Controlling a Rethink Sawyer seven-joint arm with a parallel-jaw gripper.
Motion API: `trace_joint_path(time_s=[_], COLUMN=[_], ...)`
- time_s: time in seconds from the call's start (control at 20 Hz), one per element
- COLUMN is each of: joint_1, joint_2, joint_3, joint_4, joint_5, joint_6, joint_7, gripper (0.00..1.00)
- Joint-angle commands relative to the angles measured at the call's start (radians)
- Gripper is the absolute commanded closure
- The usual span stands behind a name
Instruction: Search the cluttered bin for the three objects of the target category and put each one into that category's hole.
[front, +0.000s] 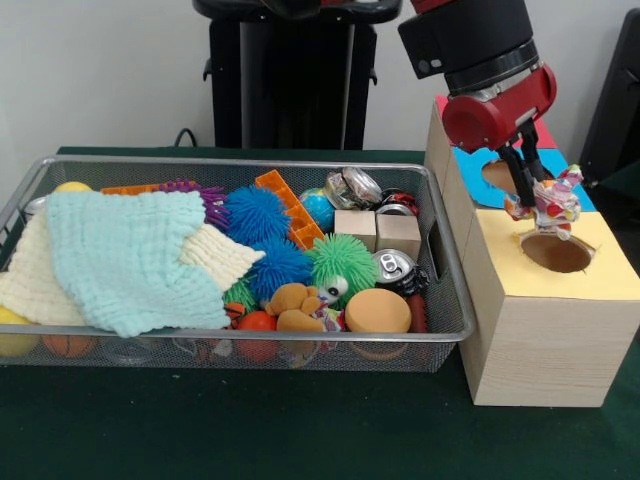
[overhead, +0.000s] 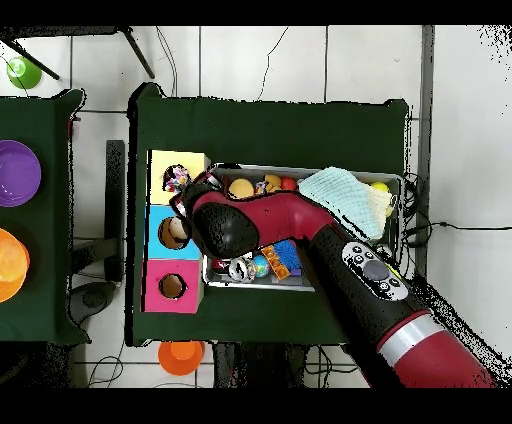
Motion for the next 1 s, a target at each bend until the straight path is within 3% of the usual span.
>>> trace_joint_path(time_s=[0.05, 1.0], joint_1=[0.005, 0.005], joint_2=[0.057, 0.095], joint_3=[-0.070, -0.071], joint_4=[0.024, 0.030], joint_5=[-0.048, -0.079], joint_6=[-0.008, -0.124], joint_7=[0.111, 0.131], gripper=[1.00, 1.00])
